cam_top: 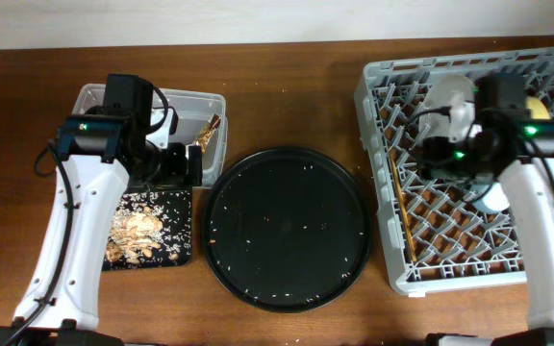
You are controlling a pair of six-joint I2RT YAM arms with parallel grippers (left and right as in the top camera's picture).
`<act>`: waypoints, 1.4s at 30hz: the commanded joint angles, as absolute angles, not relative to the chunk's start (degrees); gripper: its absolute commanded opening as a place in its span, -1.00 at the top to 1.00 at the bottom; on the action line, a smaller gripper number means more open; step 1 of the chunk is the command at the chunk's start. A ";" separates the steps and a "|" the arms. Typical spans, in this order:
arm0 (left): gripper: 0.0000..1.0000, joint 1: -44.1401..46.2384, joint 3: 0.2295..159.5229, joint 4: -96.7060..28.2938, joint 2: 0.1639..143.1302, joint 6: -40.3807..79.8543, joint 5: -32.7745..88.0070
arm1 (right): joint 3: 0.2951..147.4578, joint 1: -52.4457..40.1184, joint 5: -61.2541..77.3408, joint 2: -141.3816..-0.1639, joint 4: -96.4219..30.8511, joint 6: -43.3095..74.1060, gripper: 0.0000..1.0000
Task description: Sort waste into correct bins and load items into the dishwasher rack
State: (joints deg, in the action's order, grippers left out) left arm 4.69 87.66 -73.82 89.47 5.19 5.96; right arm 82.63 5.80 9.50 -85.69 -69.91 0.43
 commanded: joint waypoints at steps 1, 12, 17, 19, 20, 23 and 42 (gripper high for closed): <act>-0.99 4.43 88.05 -77.49 88.84 4.95 5.65 | 82.46 7.16 16.69 -85.32 -73.19 -3.27 -0.61; -0.99 4.49 56.82 -56.36 53.65 5.54 3.60 | 56.64 7.16 11.84 -56.40 -53.69 -2.98 -0.97; -0.99 4.49 42.37 -52.25 31.03 6.85 3.60 | 48.12 7.16 11.35 -44.27 -52.47 -2.98 -0.97; -0.99 4.49 40.53 -52.93 26.11 6.85 3.60 | 47.83 7.16 11.35 -43.35 -53.93 -2.98 -0.97; -0.99 4.49 40.34 -54.41 24.10 6.85 3.62 | 47.83 7.16 11.35 -43.48 -54.02 -2.98 -0.97; -0.99 4.49 40.34 -57.39 22.37 6.85 3.60 | 47.83 7.16 11.35 -44.49 -53.98 -2.98 -0.97; -0.99 4.49 40.32 -59.46 22.37 6.85 3.60 | 47.16 7.07 11.38 -44.88 -54.00 -2.98 -0.97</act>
